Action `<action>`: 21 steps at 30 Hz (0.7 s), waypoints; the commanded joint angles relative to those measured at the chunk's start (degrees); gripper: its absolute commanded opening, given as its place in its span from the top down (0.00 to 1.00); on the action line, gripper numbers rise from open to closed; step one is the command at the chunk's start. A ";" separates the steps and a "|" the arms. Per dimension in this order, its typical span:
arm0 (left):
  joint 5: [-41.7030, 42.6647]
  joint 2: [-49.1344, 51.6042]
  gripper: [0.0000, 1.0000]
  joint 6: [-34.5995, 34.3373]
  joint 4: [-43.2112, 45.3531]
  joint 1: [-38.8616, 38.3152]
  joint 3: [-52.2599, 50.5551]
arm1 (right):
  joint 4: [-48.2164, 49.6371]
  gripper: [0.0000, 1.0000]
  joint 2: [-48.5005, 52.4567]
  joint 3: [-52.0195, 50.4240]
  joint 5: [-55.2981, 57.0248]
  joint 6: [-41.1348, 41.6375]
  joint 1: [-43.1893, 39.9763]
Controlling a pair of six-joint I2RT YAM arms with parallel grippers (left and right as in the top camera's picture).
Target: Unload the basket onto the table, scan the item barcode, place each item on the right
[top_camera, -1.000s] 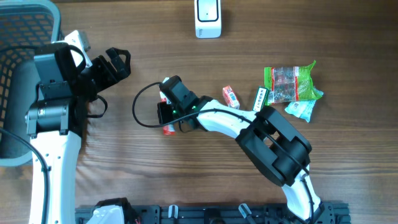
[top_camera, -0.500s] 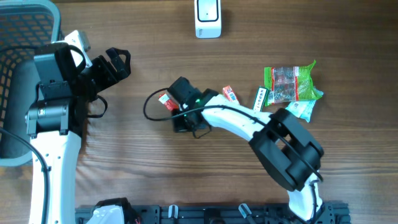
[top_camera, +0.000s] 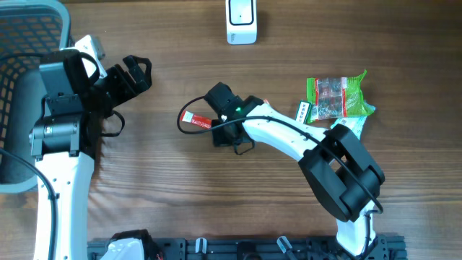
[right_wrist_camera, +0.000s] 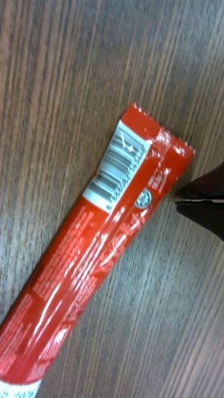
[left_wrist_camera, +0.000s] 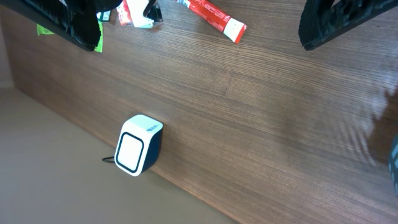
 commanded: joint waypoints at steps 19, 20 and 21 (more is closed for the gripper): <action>0.85 0.22 0.00 1.16 0.17 0.26 0.00 | 16.85 0.92 -1.03 -1.88 19.71 5.68 -1.97; 0.85 0.22 0.00 1.16 0.17 0.26 0.00 | 18.01 0.92 -1.01 -1.88 19.69 5.46 -2.23; 0.85 0.22 0.00 1.16 0.17 0.26 0.00 | 18.93 0.96 -1.01 -1.86 19.61 4.31 -2.47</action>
